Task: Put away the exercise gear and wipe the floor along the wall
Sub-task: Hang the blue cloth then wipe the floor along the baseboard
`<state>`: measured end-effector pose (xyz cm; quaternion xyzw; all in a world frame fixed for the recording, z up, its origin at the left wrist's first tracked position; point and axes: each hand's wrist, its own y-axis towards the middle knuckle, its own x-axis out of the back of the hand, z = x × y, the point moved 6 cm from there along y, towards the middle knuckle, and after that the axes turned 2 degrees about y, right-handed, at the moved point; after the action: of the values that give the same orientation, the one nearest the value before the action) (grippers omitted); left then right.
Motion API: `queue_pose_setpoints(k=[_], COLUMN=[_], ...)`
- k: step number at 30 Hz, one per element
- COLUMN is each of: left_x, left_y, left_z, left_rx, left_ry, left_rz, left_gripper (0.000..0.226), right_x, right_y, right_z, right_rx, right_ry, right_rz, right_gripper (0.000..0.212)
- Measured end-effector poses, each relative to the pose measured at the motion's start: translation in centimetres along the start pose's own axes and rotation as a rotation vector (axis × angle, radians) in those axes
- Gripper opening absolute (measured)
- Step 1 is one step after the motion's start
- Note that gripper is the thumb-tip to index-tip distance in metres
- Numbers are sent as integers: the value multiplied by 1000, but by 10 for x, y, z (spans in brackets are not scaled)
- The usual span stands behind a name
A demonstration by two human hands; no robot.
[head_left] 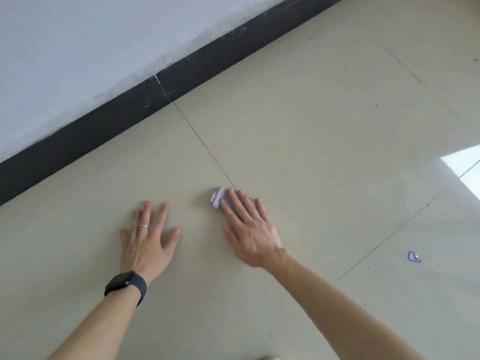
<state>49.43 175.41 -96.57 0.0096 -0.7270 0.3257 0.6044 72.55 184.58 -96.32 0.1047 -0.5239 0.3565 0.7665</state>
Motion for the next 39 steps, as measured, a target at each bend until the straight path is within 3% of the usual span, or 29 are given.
queue_pose_setpoints(k=[2,4,9,11,13,16,19,21,24,27,29,32,34,36,39], left_x=[-1,-2,3,0,-4,-6,-7,-7,-10,-12,-11,-10,-10,-10,-10], left_y=[-4,-7,-3,-1,2,5,6,7,6,7,6,7,6,5,5], left_z=[17,35,97,124,137,139,140,143,144,144,143,143,144,145,144], left_rx=[17,42,261,382,415,392,378,377,381,389,380,387,394,398,390], left_ry=[-5,-19,-107,-164,-220,-277,-297,-319,-329,-338,-355,-365,-372,-378,-370], left_rz=[-4,8,8,57,99,126,108,92,82,78,86,96,103,100,100], left_gripper=[71,73,78,82,83,83,84,85,88,88,88,88,88,87,86], right_x=[-16,-6,55,50,24,-28,-25,0,45,47,23,-28,-36,-18,32], right_y=[1,28,123,138,136,114,145,195,262,284,275,234,229,249,276], right_z=[27,8,-75,-55,1,97,104,70,15,28,77,163,172,136,49], right_rx=[173,175,-504,-618,-479,-18,209,103,-307,-564,-394,158,346,292,-136], right_ry=[-27,-68,85,101,63,-9,-78,-108,-38,73,32,-103,-168,-196,-107], right_rz=[74,35,-117,-156,-157,56,112,37,-67,-162,-125,120,257,194,-13], right_gripper=[57,57,62,64,65,63,59,59,61,65,65,64,62,60,61])
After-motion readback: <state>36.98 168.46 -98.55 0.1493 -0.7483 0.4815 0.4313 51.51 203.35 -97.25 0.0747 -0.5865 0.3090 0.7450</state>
